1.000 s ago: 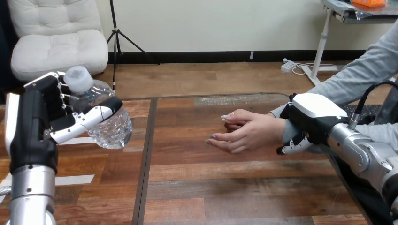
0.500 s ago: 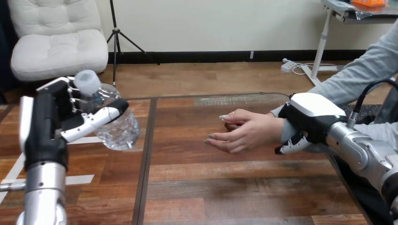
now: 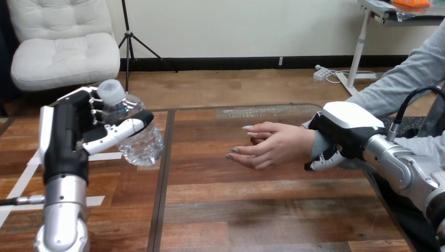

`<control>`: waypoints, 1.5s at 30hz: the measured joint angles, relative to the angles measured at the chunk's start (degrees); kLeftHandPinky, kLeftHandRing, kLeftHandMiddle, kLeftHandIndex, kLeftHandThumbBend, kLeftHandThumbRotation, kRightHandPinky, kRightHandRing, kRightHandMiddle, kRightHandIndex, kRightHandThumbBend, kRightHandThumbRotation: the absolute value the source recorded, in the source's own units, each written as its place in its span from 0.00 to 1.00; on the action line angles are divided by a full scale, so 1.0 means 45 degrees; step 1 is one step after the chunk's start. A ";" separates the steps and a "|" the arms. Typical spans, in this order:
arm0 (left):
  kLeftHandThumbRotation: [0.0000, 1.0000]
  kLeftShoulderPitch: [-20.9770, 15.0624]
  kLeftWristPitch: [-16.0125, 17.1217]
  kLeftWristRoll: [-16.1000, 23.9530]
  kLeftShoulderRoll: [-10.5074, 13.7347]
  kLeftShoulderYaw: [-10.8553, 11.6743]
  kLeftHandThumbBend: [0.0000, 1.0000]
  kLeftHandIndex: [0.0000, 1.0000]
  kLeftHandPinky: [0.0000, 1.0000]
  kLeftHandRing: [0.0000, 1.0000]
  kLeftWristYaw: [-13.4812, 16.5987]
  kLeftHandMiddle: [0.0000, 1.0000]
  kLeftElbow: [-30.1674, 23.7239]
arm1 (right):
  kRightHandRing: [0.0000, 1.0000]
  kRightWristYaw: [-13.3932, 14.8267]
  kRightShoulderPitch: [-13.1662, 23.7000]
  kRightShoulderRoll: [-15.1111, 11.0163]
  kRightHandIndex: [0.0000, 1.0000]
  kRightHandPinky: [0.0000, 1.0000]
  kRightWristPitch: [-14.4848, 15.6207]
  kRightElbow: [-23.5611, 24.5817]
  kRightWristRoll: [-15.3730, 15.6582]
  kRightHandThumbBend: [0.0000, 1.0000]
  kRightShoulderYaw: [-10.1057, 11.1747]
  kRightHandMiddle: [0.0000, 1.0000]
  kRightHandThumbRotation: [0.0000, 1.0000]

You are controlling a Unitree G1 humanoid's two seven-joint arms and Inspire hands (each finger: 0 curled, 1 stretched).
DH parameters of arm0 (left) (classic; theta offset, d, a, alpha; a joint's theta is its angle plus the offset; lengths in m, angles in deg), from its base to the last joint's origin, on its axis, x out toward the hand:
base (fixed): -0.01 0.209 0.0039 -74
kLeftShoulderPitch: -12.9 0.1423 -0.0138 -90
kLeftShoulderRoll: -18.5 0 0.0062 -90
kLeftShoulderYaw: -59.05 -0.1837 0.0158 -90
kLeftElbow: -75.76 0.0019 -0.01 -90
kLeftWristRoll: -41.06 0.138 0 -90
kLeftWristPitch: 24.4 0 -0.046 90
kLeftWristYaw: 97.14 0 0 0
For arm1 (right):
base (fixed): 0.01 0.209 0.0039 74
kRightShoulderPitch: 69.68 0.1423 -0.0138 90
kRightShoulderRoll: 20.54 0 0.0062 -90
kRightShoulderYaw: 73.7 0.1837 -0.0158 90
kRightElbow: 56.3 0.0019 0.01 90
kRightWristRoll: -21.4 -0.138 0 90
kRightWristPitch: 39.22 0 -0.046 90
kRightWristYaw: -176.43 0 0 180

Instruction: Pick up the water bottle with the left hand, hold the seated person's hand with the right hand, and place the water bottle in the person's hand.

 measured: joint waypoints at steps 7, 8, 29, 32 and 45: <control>0.00 -0.0664 0.0794 0.0009 0.0004 -0.0079 0.68 0.40 0.32 0.37 0.0059 0.41 0.1409 | 0.18 -0.0081 0.0000 0.0002 0.27 0.13 -0.0032 0.0036 -0.0011 0.63 0.0067 0.24 0.00; 0.00 -0.0749 0.0885 0.0011 0.0004 -0.0087 0.68 0.40 0.32 0.37 0.0072 0.41 0.1593 | 0.17 -0.0088 0.0000 0.0002 0.27 0.13 -0.0043 0.0037 -0.0013 0.63 0.0069 0.24 0.00; 0.00 -0.2409 0.2490 0.0415 0.0022 -0.0183 0.70 0.41 0.32 0.36 0.0626 0.41 0.5143 | 0.20 -0.0289 -0.0001 0.0031 0.34 0.15 -0.0232 0.0043 -0.0036 0.63 0.0072 0.27 0.00; 0.00 -0.2603 0.2640 0.0417 0.0026 -0.0183 0.71 0.41 0.32 0.36 0.0678 0.41 0.5532 | 0.21 -0.0315 -0.0002 0.0033 0.36 0.16 -0.0301 0.0043 -0.0097 0.63 0.0072 0.28 0.00; 0.00 -0.3254 0.3233 0.0844 0.0128 -0.0266 0.73 0.42 0.32 0.37 0.0874 0.42 0.6841 | 0.23 -0.0321 -0.0001 0.0084 0.34 0.18 -0.0457 0.0062 -0.0229 0.63 0.0076 0.29 0.00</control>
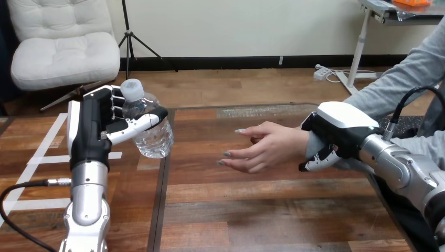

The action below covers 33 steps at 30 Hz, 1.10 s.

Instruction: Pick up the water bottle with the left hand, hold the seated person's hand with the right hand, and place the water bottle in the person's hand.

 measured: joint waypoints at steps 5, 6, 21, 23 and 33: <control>0.00 -0.0193 0.0059 0.0002 0.0002 -0.0005 0.73 0.42 0.33 0.37 0.0001 0.42 0.0255 | 0.23 0.0000 0.0001 0.0080 0.33 0.18 0.0037 0.0030 -0.0010 0.62 0.0035 0.29 0.00; 0.00 -0.0219 0.0059 0.0002 0.0002 -0.0009 0.73 0.42 0.33 0.37 0.0001 0.42 0.0275 | 0.23 0.0000 0.0002 0.0097 0.33 0.18 0.0042 0.0044 -0.0010 0.62 0.0040 0.29 0.00; 0.00 -0.0675 0.0193 -0.0013 0.0000 -0.0130 0.73 0.42 0.33 0.37 -0.0012 0.42 0.0567 | 0.23 0.0000 0.0063 0.0329 0.33 0.18 0.0283 0.0311 -0.0010 0.62 0.0094 0.29 0.00; 0.00 -0.0722 0.0247 -0.0011 0.0001 -0.0169 0.73 0.42 0.33 0.37 -0.0014 0.42 0.0609 | 0.22 0.0000 0.0075 0.0355 0.32 0.17 0.0287 0.0327 -0.0011 0.62 0.0094 0.29 0.00; 0.00 -0.0843 0.0564 -0.0012 -0.0020 -0.0396 0.73 0.41 0.33 0.36 -0.0027 0.41 0.0848 | 0.20 0.0000 0.0131 0.0519 0.30 0.16 0.0298 0.0354 -0.0010 0.63 0.0094 0.26 0.00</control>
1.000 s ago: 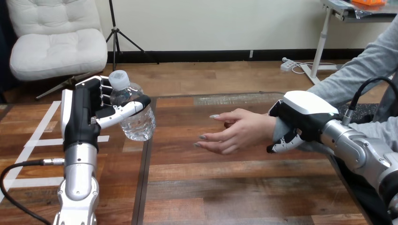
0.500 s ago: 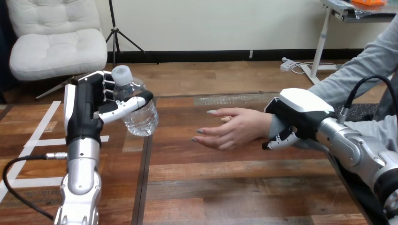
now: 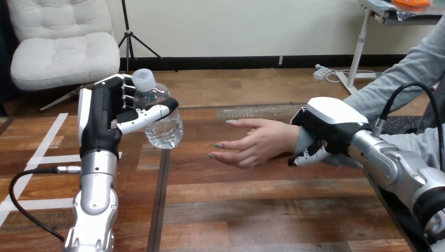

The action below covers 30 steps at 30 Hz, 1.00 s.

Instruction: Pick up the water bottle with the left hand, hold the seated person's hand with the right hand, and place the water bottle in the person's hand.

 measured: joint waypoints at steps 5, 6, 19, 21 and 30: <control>0.00 -0.0024 -0.0014 -0.0011 -0.0042 -0.0036 0.73 0.41 0.33 0.36 0.0002 0.41 0.0070 | 0.19 0.0005 0.0035 0.0129 0.29 0.15 0.0014 0.0000 0.0003 0.63 0.0000 0.25 0.00; 0.00 -0.0025 -0.0029 -0.0008 -0.0054 -0.0046 0.73 0.41 0.33 0.36 0.0008 0.41 0.0070 | 0.19 0.0005 0.0041 0.0153 0.29 0.14 0.0014 0.0000 0.0003 0.63 0.0000 0.25 0.00; 0.00 -0.0025 -0.0137 -0.0012 -0.0292 -0.0129 0.73 0.41 0.31 0.35 0.0029 0.40 0.0070 | 0.19 0.0005 0.0065 0.0368 0.28 0.14 0.0102 0.0000 0.0014 0.63 -0.0003 0.25 0.00; 0.00 -0.0025 -0.0137 -0.0015 -0.0341 -0.0143 0.72 0.41 0.30 0.35 0.0022 0.40 0.0071 | 0.19 0.0005 0.0064 0.0402 0.28 0.14 0.0127 0.0000 0.0025 0.63 -0.0003 0.25 0.00; 0.00 -0.0025 -0.0136 0.0027 -0.0460 -0.0288 0.72 0.42 0.30 0.35 0.0032 0.40 0.0130 | 0.19 0.0005 0.0064 0.0574 0.27 0.14 0.0164 0.0000 0.0064 0.64 -0.0012 0.25 0.00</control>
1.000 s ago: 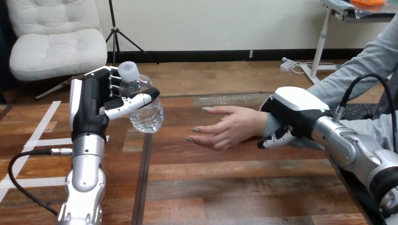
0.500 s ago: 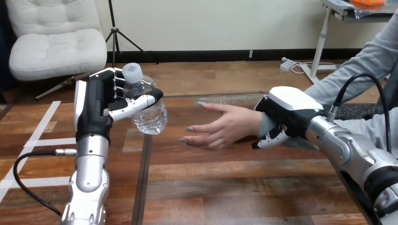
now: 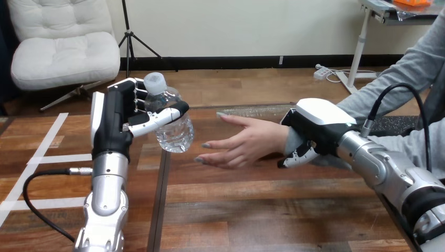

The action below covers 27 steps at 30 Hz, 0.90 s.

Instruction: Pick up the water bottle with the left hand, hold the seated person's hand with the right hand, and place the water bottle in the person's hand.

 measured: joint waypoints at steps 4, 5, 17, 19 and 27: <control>0.00 0.0000 0.0000 0.0088 -0.0004 -0.0139 0.72 0.42 0.31 0.35 0.0044 0.41 0.0040 | 0.19 0.0001 0.0000 0.0126 0.27 0.14 0.0081 0.0000 0.0042 0.64 -0.0003 0.25 0.00; 0.00 0.0000 0.0000 0.0093 -0.0006 -0.0167 0.72 0.42 0.31 0.35 0.0044 0.41 0.0048 | 0.20 0.0005 0.0000 0.0149 0.27 0.15 0.0091 -0.0001 0.0063 0.65 -0.0013 0.26 0.00; 0.00 0.0000 -0.0030 0.0090 -0.0076 -0.0276 0.72 0.42 0.32 0.36 0.0073 0.41 0.0091 | 0.19 0.0011 0.0000 0.0374 0.27 0.14 0.0104 -0.0001 0.0169 0.65 -0.0032 0.25 0.00; 0.00 -0.0001 -0.0031 0.0087 -0.0080 -0.0295 0.72 0.42 0.32 0.36 0.0079 0.41 0.0108 | 0.19 0.0012 0.0000 0.0400 0.27 0.14 0.0104 -0.0001 0.0222 0.65 -0.0032 0.25 0.00; 0.00 -0.0013 -0.0029 0.0025 -0.0138 -0.0360 0.70 0.42 0.32 0.36 0.0074 0.41 0.0285 | 0.19 0.0011 -0.0001 0.0504 0.27 0.14 0.0111 -0.0002 0.0272 0.66 -0.0032 0.25 0.00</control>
